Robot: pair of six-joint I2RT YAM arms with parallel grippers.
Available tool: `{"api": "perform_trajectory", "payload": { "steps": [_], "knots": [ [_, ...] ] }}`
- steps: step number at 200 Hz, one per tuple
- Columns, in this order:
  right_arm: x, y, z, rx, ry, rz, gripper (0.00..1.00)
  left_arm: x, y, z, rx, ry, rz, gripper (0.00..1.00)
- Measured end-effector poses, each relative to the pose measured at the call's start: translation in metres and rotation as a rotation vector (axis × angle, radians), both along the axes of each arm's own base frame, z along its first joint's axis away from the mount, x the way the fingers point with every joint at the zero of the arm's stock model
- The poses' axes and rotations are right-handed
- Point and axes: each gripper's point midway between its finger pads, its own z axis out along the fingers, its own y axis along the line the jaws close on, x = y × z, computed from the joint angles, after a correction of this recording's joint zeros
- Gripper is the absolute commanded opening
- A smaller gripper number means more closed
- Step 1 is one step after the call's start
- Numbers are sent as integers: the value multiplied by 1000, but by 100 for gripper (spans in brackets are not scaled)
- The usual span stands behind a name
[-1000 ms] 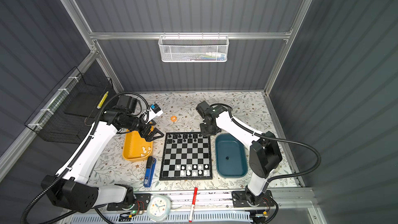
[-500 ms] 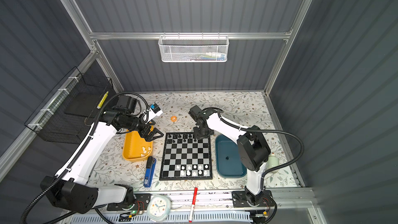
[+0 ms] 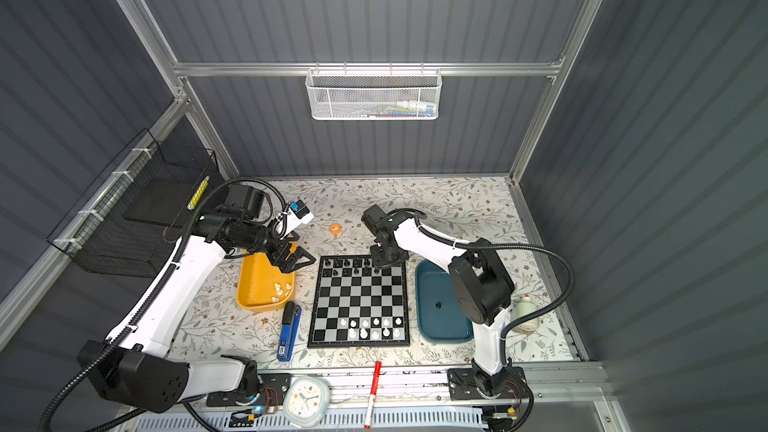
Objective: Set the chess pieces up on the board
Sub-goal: 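Carry the black piece with the right gripper over the board's back row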
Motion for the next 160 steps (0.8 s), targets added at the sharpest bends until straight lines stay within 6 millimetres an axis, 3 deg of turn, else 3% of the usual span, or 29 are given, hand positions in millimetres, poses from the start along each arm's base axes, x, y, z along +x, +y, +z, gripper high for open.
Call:
{"api": "perform_trajectory", "payload": {
  "steps": [160],
  "knots": [
    [4,3,-19,-17,15,0,15,0,3,-4,17,1,8,99]
  ]
}}
